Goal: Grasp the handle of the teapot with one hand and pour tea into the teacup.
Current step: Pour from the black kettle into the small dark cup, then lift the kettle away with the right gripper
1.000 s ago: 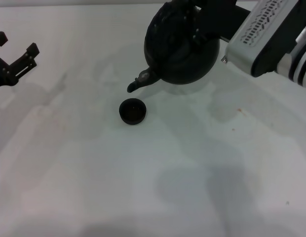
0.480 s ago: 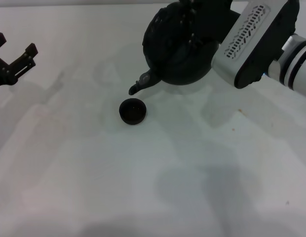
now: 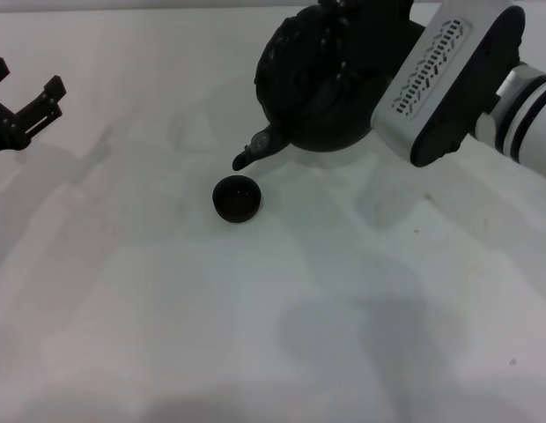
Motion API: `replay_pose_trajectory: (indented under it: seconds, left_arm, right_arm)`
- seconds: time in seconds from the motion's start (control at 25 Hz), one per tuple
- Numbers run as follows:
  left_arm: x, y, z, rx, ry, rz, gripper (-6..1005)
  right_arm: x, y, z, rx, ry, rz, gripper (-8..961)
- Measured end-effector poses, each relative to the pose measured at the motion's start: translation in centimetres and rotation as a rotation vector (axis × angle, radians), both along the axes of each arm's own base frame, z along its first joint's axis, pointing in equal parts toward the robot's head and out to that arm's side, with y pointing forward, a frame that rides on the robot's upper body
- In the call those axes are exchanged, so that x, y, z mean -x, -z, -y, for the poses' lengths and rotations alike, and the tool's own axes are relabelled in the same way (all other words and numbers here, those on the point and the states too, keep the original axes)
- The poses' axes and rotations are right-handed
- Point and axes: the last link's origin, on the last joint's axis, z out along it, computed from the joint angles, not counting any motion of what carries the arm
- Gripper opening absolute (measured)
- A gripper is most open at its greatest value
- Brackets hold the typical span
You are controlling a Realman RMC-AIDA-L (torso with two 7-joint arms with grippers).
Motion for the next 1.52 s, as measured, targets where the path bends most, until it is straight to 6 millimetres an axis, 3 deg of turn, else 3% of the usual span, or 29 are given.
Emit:
replay_pose_trajectory:
  seconds: [1.52]
  left_arm:
    - [0.35, -0.03, -0.89, -0.004, -0.040, -0.028, 876]
  right_arm:
    - [-0.24, 0.40, 0.24, -0.035, -0.029, 0.071, 108]
